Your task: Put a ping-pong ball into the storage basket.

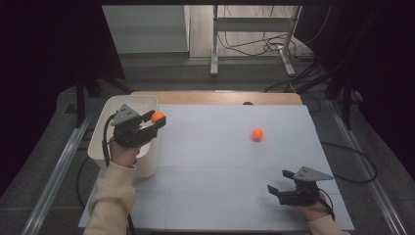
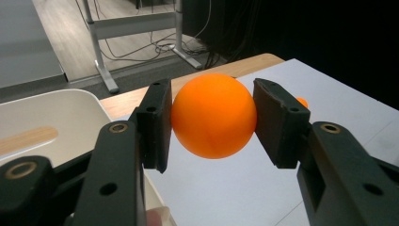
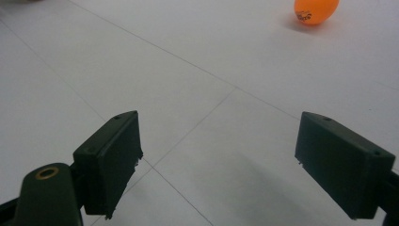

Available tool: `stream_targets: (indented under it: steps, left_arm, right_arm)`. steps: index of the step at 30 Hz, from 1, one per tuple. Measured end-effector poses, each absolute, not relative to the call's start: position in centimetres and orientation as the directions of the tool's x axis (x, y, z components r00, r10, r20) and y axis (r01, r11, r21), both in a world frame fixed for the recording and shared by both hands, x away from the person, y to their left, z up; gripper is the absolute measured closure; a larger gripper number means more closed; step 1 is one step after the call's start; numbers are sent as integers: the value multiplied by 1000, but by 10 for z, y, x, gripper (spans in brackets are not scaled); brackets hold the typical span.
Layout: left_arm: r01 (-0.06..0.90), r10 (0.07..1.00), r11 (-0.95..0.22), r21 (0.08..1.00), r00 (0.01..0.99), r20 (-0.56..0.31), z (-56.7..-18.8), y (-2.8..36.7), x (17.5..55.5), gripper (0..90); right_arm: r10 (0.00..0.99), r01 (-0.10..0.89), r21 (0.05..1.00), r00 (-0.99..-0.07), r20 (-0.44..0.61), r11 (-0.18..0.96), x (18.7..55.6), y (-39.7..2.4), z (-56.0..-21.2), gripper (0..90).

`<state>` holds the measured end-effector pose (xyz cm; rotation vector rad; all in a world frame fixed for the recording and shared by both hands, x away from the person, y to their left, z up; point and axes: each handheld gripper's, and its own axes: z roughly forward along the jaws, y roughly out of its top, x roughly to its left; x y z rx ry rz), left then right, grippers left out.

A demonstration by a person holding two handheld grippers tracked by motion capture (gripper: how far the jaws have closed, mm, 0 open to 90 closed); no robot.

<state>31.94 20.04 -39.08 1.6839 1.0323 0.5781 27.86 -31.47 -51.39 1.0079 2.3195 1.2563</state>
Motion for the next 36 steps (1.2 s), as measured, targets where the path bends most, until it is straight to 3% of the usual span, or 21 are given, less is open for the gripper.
stream_targets:
  steps: [10,36]
  left_arm:
    - [339,862,-82,937,496,-104,-385,211,320,503]
    - [353,937,-48,934,339,-80,-387,256,324,503]
  right_arm:
    - [712,435,820,-700,49,371,279,-314,-514,156]
    - [712,433,823,-700,52,367,279,-315,-514,156]
